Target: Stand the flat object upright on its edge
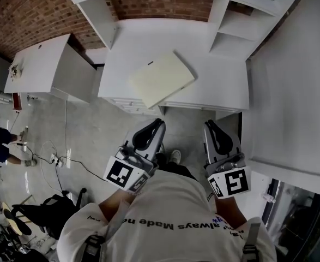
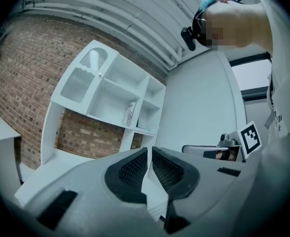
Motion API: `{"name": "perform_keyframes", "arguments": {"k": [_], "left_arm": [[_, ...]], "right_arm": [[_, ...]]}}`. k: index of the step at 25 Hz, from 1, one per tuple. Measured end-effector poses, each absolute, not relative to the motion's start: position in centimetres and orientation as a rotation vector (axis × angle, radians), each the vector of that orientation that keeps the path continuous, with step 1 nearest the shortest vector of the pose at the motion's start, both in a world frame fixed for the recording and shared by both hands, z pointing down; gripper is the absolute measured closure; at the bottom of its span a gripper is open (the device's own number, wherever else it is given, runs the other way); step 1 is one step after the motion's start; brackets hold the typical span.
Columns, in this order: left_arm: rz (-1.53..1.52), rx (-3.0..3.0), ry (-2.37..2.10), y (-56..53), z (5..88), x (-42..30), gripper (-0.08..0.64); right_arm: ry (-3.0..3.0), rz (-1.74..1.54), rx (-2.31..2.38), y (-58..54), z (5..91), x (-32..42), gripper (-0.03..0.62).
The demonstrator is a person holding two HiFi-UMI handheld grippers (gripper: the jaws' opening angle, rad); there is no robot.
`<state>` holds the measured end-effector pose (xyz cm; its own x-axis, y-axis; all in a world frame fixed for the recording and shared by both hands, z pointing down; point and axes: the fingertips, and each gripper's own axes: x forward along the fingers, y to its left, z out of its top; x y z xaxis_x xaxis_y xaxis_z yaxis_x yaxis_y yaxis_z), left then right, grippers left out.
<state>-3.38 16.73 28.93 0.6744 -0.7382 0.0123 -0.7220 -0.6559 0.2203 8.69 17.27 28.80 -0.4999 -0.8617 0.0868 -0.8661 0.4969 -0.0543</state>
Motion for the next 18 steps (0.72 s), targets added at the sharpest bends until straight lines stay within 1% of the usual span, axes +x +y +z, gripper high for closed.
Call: {"name": "perform_keyframes", "arguments": {"k": [10,18], "left_arm": [[-0.129,2.665,-1.185,10.1,30.1,-4.9,0.525],[-0.156,2.697,-1.165,1.8,28.9,-8.3,0.525]], "right_arm": [[-2.679,0.141,1.518,10.6,29.7,6.7,0.558],[-2.665,0.092,1.505,2.4,28.8,2.9,0.558]]}}
